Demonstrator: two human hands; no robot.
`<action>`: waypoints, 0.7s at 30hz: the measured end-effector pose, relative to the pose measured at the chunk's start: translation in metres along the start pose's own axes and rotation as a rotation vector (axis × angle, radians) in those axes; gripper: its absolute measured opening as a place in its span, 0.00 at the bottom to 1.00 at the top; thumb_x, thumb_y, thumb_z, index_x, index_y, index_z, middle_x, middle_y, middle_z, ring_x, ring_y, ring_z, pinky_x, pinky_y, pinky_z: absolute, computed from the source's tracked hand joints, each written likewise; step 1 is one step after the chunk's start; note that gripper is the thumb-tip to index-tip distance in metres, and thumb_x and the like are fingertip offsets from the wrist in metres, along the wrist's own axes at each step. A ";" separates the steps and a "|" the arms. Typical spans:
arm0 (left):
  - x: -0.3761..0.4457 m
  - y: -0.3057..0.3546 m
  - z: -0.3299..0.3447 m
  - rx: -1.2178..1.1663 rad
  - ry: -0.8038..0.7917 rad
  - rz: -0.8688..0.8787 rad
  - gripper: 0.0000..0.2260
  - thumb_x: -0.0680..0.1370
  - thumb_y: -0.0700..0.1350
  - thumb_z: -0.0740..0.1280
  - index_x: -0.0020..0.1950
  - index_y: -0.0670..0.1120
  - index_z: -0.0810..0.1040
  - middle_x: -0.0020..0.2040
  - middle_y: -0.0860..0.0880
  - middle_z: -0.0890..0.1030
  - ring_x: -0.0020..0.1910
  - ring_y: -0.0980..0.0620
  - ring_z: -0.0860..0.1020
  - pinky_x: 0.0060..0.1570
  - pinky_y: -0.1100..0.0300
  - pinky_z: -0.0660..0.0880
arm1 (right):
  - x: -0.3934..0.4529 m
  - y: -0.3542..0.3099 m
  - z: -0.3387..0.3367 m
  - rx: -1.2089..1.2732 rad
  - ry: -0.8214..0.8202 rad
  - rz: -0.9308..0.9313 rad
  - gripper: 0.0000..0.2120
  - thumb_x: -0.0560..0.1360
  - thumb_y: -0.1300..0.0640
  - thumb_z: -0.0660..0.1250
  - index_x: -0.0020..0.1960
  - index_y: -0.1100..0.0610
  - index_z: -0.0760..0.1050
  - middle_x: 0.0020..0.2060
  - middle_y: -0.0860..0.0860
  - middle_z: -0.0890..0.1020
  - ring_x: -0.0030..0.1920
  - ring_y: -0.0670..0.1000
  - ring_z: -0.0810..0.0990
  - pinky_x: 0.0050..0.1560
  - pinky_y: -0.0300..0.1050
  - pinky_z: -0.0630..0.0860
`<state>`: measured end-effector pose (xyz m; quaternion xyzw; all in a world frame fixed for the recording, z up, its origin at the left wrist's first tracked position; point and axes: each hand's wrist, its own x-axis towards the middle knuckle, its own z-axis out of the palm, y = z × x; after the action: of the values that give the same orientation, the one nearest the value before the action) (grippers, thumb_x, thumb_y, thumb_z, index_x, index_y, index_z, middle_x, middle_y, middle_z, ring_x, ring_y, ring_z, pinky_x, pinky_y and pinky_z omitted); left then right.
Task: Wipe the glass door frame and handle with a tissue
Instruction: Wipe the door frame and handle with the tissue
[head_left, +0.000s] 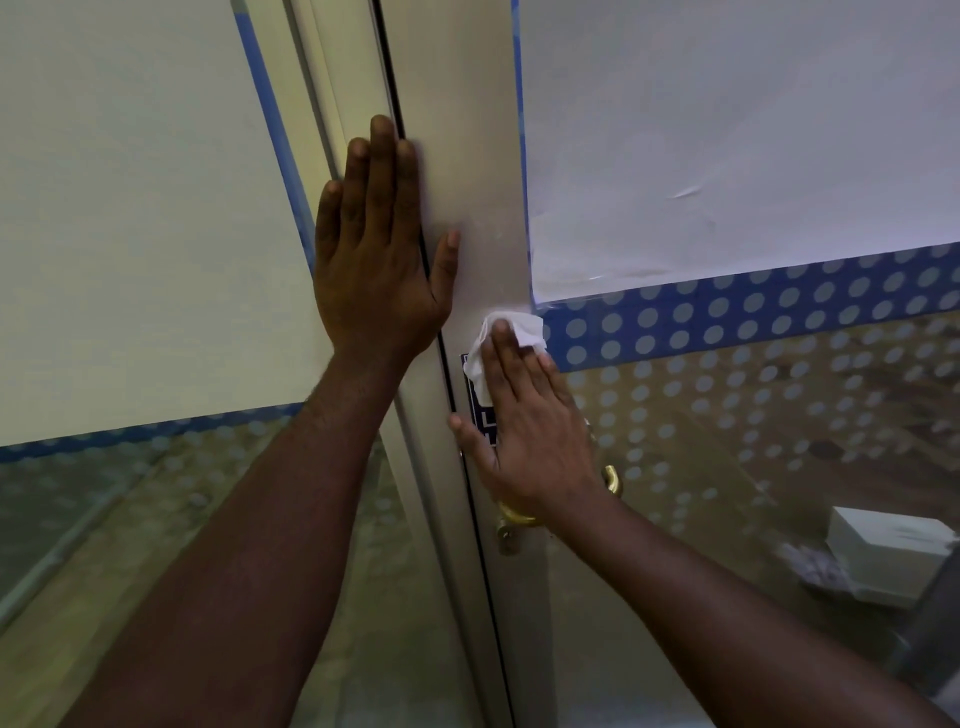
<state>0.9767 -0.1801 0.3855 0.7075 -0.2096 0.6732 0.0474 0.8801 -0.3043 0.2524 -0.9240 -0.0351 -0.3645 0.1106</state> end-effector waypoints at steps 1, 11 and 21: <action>0.000 0.000 0.000 0.002 0.000 0.002 0.30 0.86 0.60 0.53 0.80 0.40 0.57 0.80 0.39 0.60 0.79 0.43 0.56 0.79 0.55 0.43 | -0.001 0.000 0.000 -0.006 -0.007 -0.007 0.38 0.79 0.33 0.43 0.79 0.56 0.38 0.79 0.52 0.40 0.78 0.50 0.42 0.77 0.49 0.44; 0.000 0.000 -0.001 -0.005 -0.007 0.003 0.31 0.86 0.60 0.53 0.81 0.40 0.57 0.80 0.39 0.60 0.80 0.43 0.56 0.79 0.55 0.43 | -0.001 0.006 -0.002 -0.059 -0.003 0.016 0.39 0.79 0.34 0.44 0.79 0.58 0.39 0.79 0.54 0.41 0.78 0.52 0.42 0.77 0.49 0.43; 0.000 0.000 -0.001 -0.009 -0.014 0.007 0.31 0.86 0.60 0.53 0.80 0.39 0.57 0.80 0.38 0.59 0.80 0.42 0.55 0.79 0.54 0.44 | -0.047 0.010 0.021 -0.045 -0.137 0.036 0.38 0.79 0.33 0.43 0.79 0.55 0.38 0.78 0.50 0.37 0.78 0.48 0.39 0.77 0.50 0.45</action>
<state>0.9756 -0.1798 0.3852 0.7113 -0.2155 0.6675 0.0465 0.8614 -0.3088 0.2035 -0.9495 -0.0179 -0.2991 0.0935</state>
